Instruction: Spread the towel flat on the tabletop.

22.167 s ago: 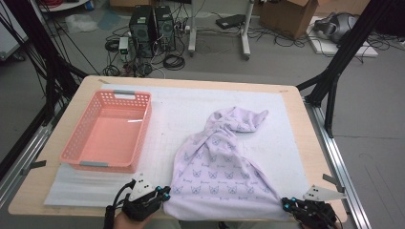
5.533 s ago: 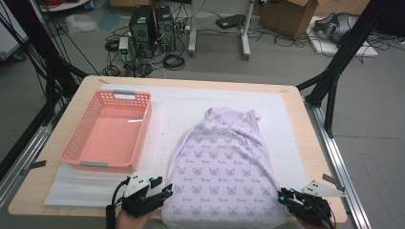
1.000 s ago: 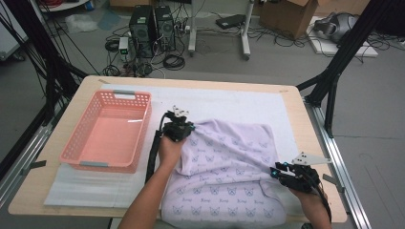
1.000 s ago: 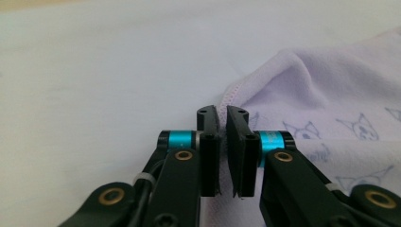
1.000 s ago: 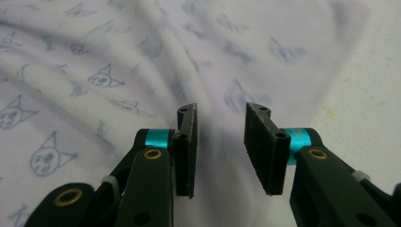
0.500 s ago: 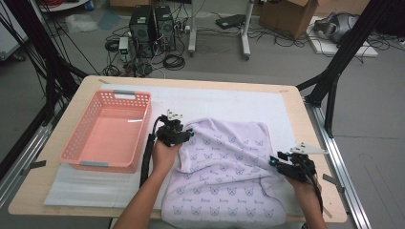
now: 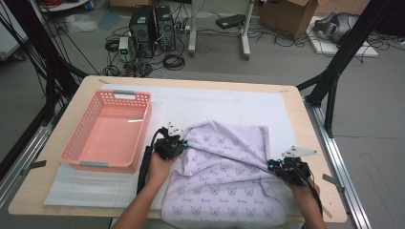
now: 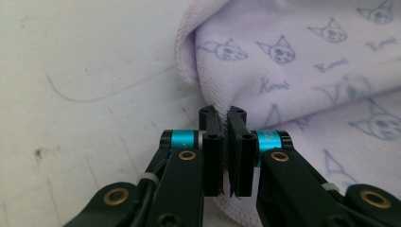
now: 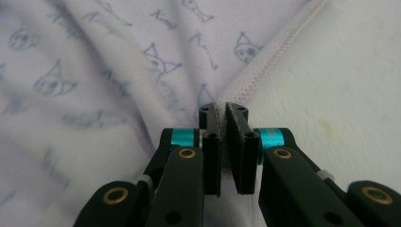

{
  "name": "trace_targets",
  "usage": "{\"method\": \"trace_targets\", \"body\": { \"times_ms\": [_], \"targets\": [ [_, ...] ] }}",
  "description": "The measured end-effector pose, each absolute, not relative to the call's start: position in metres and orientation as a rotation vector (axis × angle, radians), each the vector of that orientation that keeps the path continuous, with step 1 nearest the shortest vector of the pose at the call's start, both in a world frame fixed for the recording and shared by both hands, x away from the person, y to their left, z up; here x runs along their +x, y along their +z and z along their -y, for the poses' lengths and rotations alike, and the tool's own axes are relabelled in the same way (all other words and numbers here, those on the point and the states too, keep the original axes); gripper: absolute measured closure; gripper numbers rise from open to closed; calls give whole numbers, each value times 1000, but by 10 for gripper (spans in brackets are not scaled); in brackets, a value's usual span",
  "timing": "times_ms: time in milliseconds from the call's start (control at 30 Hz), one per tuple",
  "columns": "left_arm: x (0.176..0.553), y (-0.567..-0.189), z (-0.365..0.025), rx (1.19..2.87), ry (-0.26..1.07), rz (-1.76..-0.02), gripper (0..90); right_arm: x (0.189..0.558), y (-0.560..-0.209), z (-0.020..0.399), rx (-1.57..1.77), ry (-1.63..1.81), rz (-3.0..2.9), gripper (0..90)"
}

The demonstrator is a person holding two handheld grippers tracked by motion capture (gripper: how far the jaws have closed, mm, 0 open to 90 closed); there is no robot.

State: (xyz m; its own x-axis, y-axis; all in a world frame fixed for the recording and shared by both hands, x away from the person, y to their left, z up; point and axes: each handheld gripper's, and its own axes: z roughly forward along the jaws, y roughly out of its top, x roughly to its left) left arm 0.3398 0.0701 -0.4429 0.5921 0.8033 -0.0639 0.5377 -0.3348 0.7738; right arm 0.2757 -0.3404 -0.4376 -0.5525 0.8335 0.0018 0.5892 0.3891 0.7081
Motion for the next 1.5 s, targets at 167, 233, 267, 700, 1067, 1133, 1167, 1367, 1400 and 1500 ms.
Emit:
{"method": "trace_targets", "body": {
  "times_ms": [167,233,267,700,1067,1133,1167,1367,1400,1500],
  "targets": [
    [318,-445,-72,2000,344,-1034,823,248,-433,351,1265,917,-2326,846],
    [316,-442,-76,1958,327,-1047,732,242,-431,353,1272,904,-2342,826],
    [318,-441,-78,1928,328,-1042,685,241,-429,353,1260,907,-2331,771],
    [375,-442,-66,1874,346,-1103,562,248,-422,354,1248,1049,-2222,628],
    [393,-443,-66,1860,455,-1181,867,254,-424,359,1247,1054,-2213,630],
    [398,-437,-67,1845,472,-1178,867,260,-424,357,1242,1050,-2209,631],
    [400,-434,-66,1847,482,-1175,866,264,-424,356,1240,1046,-2208,630],
    [404,-434,-70,1784,446,-1229,602,302,-425,350,1248,1064,-2166,609],
    [403,-434,-70,1791,437,-1216,582,310,-425,348,1251,1064,-2158,597],
    [399,-432,-70,1792,436,-1191,560,337,-430,340,1247,991,-2154,544]
  ]
}}
